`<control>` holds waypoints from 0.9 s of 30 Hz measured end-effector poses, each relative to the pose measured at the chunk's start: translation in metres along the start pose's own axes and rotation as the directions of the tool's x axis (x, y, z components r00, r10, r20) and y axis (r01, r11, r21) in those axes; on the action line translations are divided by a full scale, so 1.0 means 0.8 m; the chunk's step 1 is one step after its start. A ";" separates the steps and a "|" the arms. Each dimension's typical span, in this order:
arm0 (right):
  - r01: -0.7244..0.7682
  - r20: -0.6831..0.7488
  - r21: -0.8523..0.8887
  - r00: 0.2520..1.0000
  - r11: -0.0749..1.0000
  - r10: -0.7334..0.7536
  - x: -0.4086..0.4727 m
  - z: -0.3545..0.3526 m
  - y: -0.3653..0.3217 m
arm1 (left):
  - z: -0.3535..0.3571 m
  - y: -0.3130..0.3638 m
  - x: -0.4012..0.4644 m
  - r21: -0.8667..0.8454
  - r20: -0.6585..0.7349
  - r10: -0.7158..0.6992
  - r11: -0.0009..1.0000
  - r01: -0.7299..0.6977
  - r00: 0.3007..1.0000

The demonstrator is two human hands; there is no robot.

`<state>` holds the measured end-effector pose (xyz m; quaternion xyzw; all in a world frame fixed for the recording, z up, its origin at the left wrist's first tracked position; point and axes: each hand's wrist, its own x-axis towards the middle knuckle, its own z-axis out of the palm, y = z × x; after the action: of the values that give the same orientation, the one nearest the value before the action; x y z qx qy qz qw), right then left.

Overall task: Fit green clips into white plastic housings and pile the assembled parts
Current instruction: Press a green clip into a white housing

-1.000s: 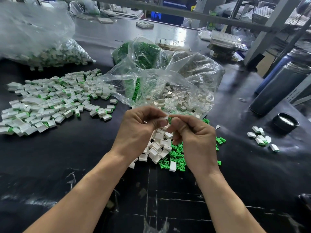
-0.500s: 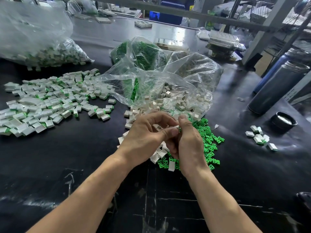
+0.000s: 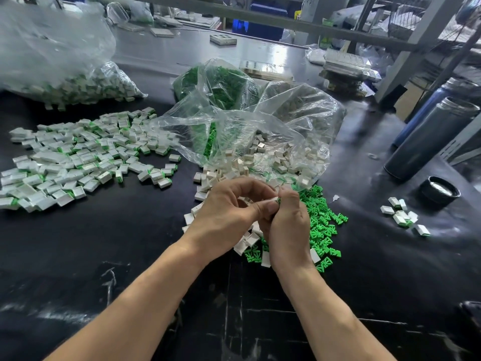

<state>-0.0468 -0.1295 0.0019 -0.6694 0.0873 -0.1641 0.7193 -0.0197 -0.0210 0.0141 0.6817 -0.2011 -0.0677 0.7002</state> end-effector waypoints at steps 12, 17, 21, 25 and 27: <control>0.077 -0.073 -0.056 0.994 0.995 -0.081 0.003 0.002 0.003 | 0.006 0.003 -0.004 0.027 -0.022 0.004 1.000 -0.004 1.000; 0.096 -0.079 -0.068 0.992 0.993 -0.101 0.001 0.001 0.005 | 0.006 0.004 -0.005 0.021 -0.021 -0.006 1.000 0.006 1.000; 0.057 -0.033 -0.005 0.998 0.998 -0.057 0.001 0.001 0.004 | 0.004 0.006 -0.005 0.031 -0.033 -0.011 0.999 0.012 0.999; 0.109 -0.015 -0.118 0.994 0.987 -0.111 0.004 -0.014 0.006 | -0.009 0.004 0.001 0.077 -0.107 -0.011 0.997 0.019 0.994; 0.162 0.000 -0.144 0.986 0.976 -0.164 0.006 -0.023 0.004 | -0.016 0.002 0.004 0.125 -0.147 0.005 0.992 0.013 0.989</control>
<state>-0.0481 -0.1485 -0.0026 -0.7233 0.0480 -0.2199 0.6529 -0.0120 -0.0101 0.0169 0.7280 -0.1514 -0.0058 0.6686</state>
